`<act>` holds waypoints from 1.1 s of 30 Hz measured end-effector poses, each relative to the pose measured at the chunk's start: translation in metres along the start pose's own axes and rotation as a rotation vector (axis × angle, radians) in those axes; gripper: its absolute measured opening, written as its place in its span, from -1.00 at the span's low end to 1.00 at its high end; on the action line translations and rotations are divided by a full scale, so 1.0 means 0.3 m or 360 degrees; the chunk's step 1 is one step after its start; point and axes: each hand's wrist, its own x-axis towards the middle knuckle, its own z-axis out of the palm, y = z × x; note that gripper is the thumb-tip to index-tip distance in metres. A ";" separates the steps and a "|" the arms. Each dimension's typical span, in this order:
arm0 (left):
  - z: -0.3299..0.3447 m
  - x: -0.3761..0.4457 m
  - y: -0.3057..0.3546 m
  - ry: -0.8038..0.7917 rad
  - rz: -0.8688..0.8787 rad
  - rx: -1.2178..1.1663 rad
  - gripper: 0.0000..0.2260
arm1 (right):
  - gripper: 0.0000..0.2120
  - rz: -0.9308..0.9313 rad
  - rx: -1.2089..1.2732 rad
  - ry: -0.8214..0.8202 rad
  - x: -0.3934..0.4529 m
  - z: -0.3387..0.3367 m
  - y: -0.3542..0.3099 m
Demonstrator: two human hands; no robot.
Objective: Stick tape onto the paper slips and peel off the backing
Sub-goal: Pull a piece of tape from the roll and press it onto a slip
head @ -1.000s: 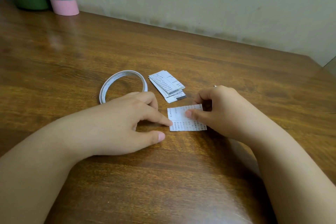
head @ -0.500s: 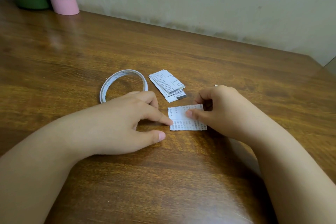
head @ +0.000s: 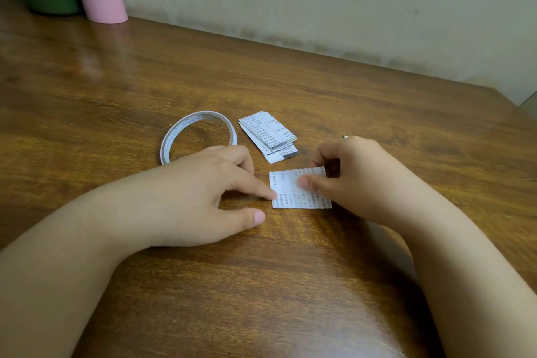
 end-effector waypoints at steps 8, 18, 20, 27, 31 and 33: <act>-0.003 -0.001 0.004 -0.0007 -0.0015 0.0004 -0.59 | -0.86 0.0002 0.0001 -0.0020 0.001 -0.002 -0.001; -0.003 0.000 0.005 -0.0016 -0.0002 0.0019 -0.59 | -0.85 0.0016 -0.0026 -0.0019 0.000 -0.002 -0.009; -0.004 0.000 0.005 -0.0010 0.0010 0.0021 -0.67 | -0.85 0.0014 -0.0021 -0.0015 0.000 -0.002 -0.010; -0.004 0.002 0.002 -0.0020 0.0009 0.0008 -0.62 | -0.85 0.0022 -0.0019 -0.0022 -0.001 -0.003 -0.013; -0.003 0.002 0.004 -0.0016 -0.0003 0.0014 -0.59 | -0.84 0.0019 -0.0011 -0.0019 -0.002 -0.003 -0.013; -0.001 0.001 0.000 -0.0013 0.0003 0.0011 -0.62 | -0.84 0.0013 -0.0016 -0.0017 -0.002 -0.002 -0.012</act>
